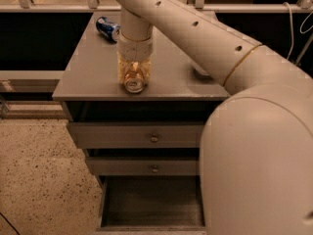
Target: Place orange can into bottom drawer
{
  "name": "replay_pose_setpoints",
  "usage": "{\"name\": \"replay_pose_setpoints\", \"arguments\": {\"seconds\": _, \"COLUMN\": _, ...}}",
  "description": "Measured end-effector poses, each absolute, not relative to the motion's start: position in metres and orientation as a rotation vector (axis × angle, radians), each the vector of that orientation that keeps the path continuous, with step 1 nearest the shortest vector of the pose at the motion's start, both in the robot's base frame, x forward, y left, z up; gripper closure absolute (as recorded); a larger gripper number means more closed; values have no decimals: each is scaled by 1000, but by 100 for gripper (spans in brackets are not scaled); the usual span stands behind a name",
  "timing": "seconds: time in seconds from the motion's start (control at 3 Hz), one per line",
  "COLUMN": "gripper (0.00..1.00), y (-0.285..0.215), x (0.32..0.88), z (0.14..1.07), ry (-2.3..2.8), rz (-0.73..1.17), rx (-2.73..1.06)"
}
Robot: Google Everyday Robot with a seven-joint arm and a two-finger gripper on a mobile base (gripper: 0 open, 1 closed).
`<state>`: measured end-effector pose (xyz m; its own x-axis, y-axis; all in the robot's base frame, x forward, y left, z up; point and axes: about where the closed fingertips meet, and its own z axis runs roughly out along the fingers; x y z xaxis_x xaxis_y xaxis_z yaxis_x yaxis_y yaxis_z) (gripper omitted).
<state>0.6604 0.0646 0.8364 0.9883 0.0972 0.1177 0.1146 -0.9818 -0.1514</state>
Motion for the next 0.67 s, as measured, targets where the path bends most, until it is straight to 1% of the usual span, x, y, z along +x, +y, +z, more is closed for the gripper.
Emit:
{"name": "replay_pose_setpoints", "arguments": {"seconds": 0.33, "gripper": 100, "y": 46, "x": 625, "z": 883, "ry": 45, "rz": -329, "rx": -2864}}
{"name": "replay_pose_setpoints", "arguments": {"seconds": 0.67, "gripper": 100, "y": -4, "x": 591, "z": 900, "ry": 393, "rz": -427, "rx": -2743}}
